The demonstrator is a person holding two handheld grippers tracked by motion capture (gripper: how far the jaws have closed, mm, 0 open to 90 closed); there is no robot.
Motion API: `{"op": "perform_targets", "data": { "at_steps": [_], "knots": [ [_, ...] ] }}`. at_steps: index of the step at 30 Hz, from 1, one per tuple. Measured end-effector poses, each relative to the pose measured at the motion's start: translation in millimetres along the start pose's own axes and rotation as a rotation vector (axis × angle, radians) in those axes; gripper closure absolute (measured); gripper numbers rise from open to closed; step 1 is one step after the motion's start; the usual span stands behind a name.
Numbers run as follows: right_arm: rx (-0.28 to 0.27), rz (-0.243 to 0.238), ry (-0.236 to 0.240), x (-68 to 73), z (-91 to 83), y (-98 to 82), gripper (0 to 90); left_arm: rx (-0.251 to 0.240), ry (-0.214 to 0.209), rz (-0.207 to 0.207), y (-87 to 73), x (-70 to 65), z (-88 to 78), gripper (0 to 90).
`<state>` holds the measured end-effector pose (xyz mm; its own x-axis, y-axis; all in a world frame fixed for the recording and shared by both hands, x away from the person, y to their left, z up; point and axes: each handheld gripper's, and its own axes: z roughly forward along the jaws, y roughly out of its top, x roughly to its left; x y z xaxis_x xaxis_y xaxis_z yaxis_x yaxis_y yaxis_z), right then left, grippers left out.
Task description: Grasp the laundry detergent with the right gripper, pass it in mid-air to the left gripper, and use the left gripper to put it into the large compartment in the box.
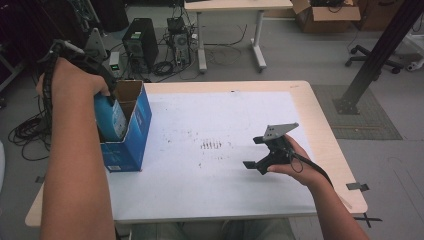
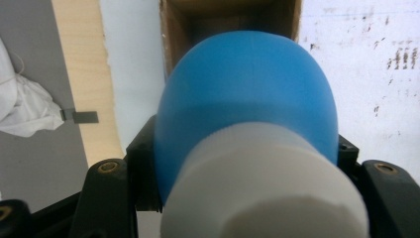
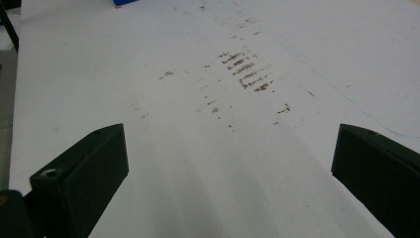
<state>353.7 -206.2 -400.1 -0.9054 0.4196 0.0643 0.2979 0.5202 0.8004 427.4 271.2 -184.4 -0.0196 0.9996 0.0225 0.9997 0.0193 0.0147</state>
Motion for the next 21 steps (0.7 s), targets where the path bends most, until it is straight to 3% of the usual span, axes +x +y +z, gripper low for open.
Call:
{"op": "perform_targets", "data": {
  "at_steps": [21],
  "knots": [
    [-0.001, 0.004, 0.008, 1.7, 1.0, -2.1, 1.0, 0.032, -0.013, 0.004, 1.6, 0.3, 50.0, 38.2]
  ]
}}
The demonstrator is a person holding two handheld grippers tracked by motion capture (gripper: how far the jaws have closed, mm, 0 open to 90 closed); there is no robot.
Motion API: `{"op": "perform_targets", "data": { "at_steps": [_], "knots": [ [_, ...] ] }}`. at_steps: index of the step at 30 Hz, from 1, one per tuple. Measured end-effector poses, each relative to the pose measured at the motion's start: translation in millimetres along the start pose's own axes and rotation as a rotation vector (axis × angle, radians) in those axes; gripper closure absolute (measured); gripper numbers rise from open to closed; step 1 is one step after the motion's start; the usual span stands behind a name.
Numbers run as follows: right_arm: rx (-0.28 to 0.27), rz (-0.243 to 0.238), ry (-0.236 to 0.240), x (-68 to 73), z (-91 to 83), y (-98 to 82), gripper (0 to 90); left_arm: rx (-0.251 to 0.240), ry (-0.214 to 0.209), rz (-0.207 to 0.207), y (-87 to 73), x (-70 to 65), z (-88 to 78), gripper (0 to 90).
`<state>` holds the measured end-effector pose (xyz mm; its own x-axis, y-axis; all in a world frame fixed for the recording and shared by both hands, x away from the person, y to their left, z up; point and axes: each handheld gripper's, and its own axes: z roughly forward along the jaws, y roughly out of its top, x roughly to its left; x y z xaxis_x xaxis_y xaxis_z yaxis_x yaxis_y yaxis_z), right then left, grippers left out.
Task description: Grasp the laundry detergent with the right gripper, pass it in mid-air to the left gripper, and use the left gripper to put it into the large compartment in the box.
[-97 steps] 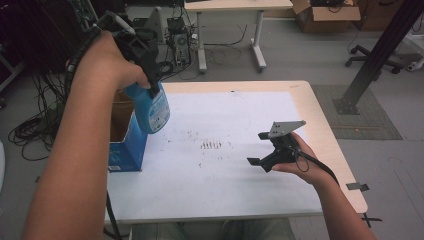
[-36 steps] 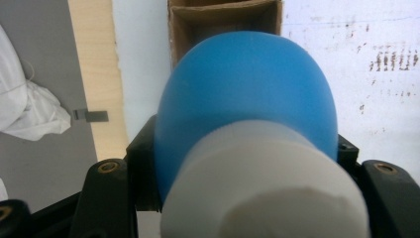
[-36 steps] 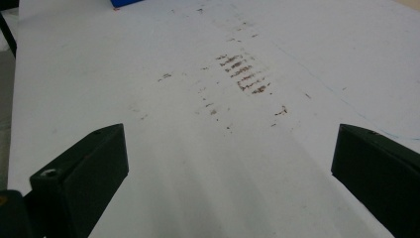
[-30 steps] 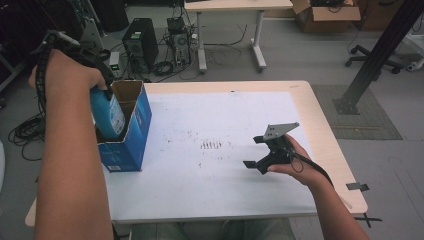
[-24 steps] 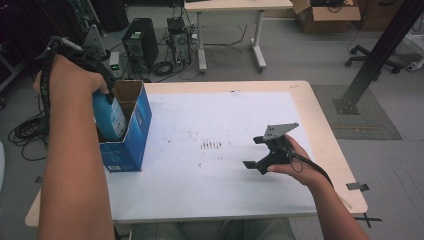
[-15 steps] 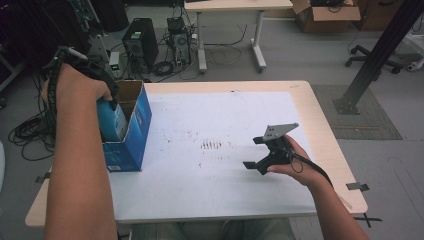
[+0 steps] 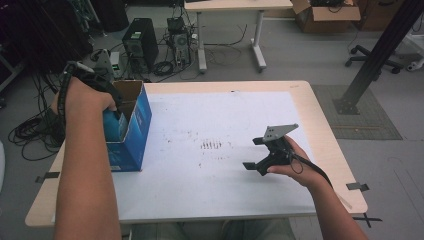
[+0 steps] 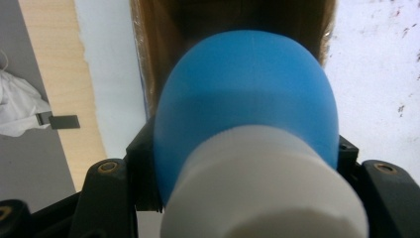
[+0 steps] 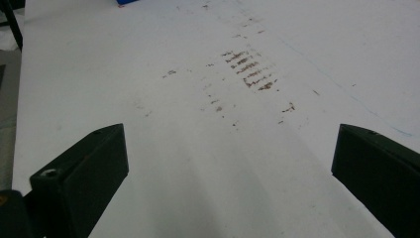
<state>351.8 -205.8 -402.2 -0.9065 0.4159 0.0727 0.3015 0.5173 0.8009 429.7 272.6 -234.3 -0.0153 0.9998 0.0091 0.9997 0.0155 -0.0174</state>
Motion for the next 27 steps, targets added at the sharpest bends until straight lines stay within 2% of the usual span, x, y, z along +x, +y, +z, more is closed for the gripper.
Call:
{"op": "perform_targets", "data": {
  "at_steps": [7, 22, 27],
  "knots": [
    [-0.003, 0.000, 0.008, 0.8, 1.7, -0.8, 1.0, 0.015, 0.001, 0.006, -0.3, 0.4, 16.1, 38.3],
    [-0.004, -0.001, 0.009, 1.6, 1.2, -1.9, 1.0, 0.029, 0.005, 0.027, 0.9, -4.4, 38.5, 38.2],
    [-0.002, -0.003, 0.010, 1.9, 0.6, -1.1, 1.0, 0.027, 0.027, 0.026, 1.2, -3.8, 42.6, 38.2]
  ]
}}
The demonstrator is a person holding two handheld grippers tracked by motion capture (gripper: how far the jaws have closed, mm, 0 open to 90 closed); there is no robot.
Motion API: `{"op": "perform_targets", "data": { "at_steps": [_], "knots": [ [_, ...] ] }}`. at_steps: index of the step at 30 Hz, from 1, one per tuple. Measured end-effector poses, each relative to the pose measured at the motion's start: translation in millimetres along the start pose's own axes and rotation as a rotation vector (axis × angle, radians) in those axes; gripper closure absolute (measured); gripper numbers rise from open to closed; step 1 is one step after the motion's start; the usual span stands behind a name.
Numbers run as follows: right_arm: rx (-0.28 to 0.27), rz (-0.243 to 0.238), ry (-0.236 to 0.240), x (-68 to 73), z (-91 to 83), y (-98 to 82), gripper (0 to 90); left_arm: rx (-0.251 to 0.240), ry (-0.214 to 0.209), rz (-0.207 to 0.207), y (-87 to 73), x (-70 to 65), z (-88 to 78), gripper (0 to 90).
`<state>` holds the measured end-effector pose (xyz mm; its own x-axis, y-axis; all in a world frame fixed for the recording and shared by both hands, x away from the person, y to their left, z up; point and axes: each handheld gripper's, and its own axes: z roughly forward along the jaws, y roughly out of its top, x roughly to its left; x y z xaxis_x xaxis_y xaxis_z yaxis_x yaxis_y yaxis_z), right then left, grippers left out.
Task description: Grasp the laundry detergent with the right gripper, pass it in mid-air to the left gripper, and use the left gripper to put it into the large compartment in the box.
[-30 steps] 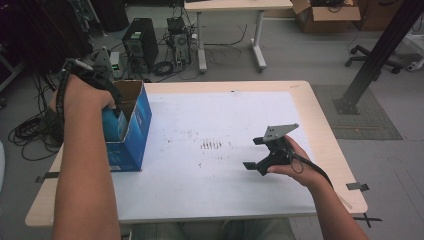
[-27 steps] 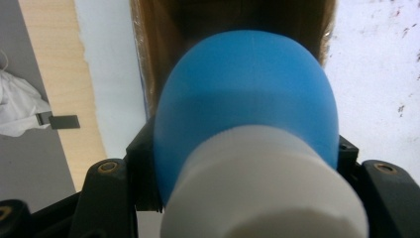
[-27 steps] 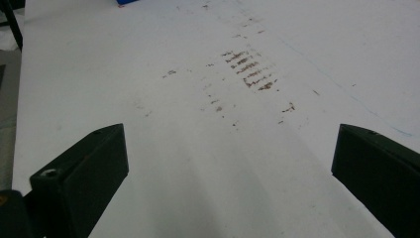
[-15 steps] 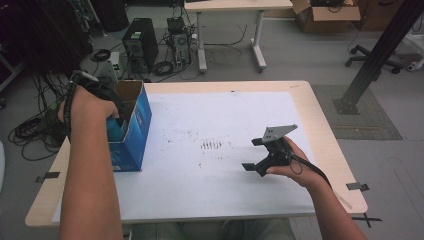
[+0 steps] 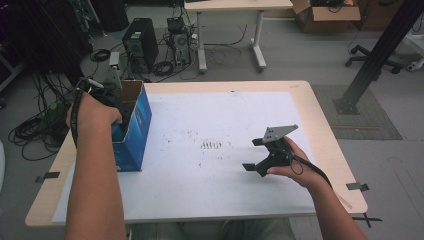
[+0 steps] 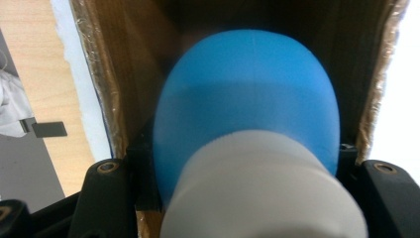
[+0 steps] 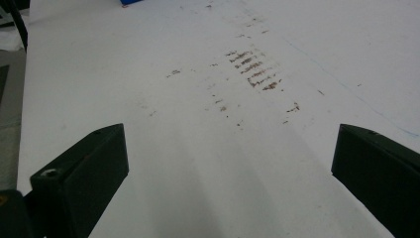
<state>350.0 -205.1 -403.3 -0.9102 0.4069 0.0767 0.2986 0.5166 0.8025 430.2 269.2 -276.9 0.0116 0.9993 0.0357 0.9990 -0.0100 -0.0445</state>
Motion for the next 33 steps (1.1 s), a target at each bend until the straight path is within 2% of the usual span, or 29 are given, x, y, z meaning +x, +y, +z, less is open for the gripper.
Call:
{"op": "perform_targets", "data": {
  "at_steps": [16, 33],
  "knots": [
    [0.007, -0.001, 0.003, 1.0, 1.9, 0.6, 1.0, 0.017, -0.019, 0.004, 0.1, 5.3, 17.8, 38.2],
    [0.008, -0.005, 0.003, 2.2, 0.8, 2.0, 1.0, 0.000, -0.022, 0.022, -1.5, 6.8, 19.2, 37.7]
  ]
}}
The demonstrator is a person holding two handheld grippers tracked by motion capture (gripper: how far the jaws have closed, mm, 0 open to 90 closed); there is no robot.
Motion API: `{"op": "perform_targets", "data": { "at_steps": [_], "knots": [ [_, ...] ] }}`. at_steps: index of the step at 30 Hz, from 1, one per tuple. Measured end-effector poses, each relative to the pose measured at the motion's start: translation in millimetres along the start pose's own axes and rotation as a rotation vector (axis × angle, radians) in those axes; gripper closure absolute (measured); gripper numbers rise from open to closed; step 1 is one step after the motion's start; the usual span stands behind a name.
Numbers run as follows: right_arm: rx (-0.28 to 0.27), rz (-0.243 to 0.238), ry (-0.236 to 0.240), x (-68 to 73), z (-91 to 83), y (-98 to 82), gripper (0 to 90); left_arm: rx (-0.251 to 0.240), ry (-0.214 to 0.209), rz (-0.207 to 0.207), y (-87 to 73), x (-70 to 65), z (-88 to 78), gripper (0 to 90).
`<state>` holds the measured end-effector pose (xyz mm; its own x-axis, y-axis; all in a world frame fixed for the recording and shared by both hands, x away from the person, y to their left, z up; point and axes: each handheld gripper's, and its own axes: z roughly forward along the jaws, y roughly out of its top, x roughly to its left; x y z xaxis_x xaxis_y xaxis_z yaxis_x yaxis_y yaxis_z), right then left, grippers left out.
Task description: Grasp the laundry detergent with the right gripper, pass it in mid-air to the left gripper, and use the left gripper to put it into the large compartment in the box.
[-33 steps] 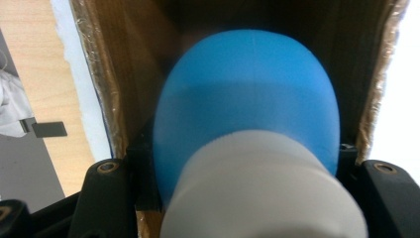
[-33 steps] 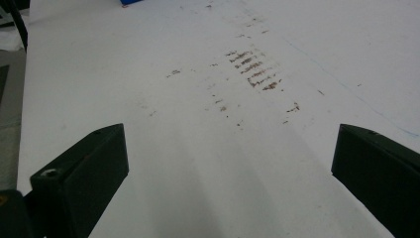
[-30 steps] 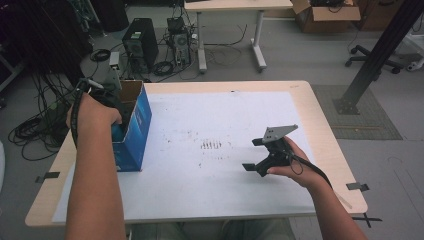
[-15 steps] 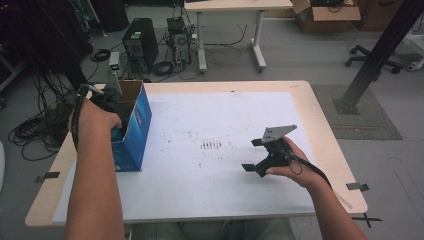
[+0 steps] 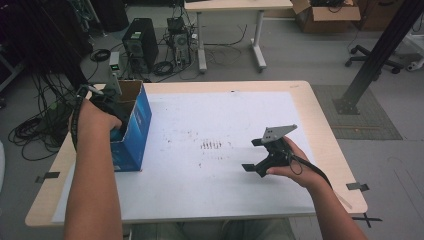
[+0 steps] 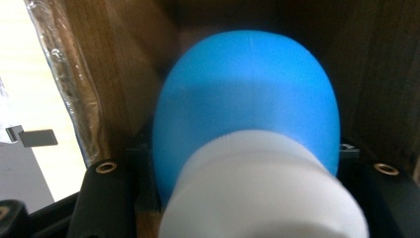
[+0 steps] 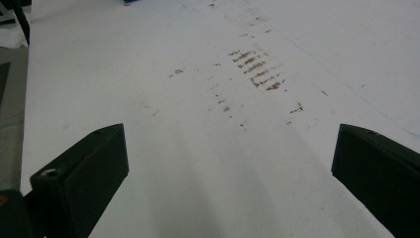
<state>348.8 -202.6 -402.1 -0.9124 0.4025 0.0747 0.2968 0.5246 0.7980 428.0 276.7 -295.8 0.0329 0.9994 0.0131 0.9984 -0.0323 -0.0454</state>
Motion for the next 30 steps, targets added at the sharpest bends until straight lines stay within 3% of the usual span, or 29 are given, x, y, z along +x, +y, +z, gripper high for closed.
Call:
{"op": "perform_targets", "data": {
  "at_steps": [14, 30],
  "knots": [
    [-0.004, 0.002, 0.003, 1.1, 1.5, -0.9, 1.1, -0.039, 0.004, 0.008, -1.8, -2.2, -2.8, 30.8],
    [-0.018, -0.010, 0.006, 2.8, -3.7, 3.9, 1.0, -0.084, 0.027, -0.006, -11.1, -1.9, -32.1, 22.0]
  ]
}}
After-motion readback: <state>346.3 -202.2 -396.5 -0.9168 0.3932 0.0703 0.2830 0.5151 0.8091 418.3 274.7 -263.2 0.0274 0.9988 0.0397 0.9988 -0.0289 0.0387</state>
